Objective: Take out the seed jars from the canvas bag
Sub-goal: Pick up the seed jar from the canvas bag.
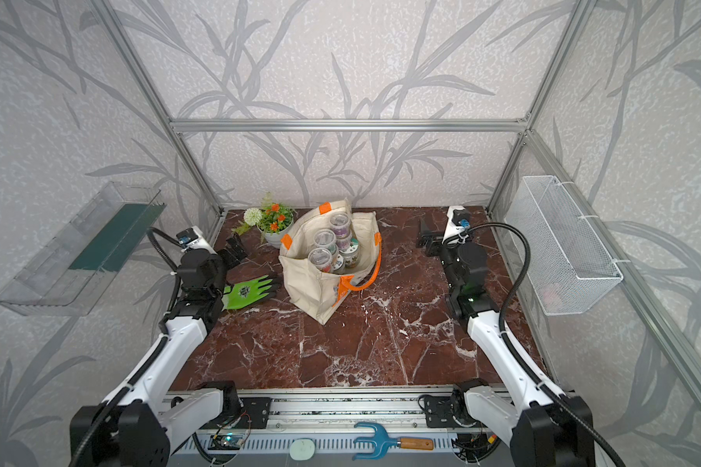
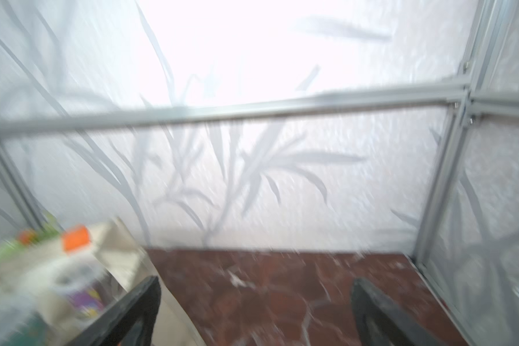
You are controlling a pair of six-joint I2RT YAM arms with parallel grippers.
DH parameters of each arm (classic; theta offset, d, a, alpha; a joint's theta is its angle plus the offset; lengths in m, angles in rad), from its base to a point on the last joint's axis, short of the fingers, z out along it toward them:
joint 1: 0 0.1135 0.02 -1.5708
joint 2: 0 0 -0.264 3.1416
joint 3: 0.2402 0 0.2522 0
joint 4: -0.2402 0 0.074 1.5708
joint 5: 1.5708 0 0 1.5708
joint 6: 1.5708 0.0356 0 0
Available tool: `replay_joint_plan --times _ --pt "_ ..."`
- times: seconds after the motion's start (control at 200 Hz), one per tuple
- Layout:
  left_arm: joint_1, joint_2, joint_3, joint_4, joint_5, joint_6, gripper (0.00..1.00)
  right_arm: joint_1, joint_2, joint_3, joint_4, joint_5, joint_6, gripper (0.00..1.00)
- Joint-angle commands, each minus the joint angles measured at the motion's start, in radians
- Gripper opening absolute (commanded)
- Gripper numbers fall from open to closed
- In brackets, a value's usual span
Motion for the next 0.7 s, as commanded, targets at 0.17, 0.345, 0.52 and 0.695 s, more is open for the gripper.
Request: replay_joint_plan --times 0.17,0.345,0.52,0.695 --pt "-0.002 -0.099 0.086 -0.358 0.069 -0.1 0.9 -0.082 0.292 0.1 -0.318 -0.241 0.302 0.99" --pt "-0.003 -0.076 0.136 -0.392 0.161 -0.064 0.89 0.249 0.303 0.311 -0.728 0.566 0.079 0.99" --pt "-0.004 -0.016 0.196 -0.391 0.296 -0.007 0.86 0.112 0.149 0.063 -0.476 0.208 0.144 0.99" --pt "-0.036 0.092 0.323 -0.448 0.351 0.062 0.83 0.115 0.056 0.097 -0.627 0.207 0.134 0.99"
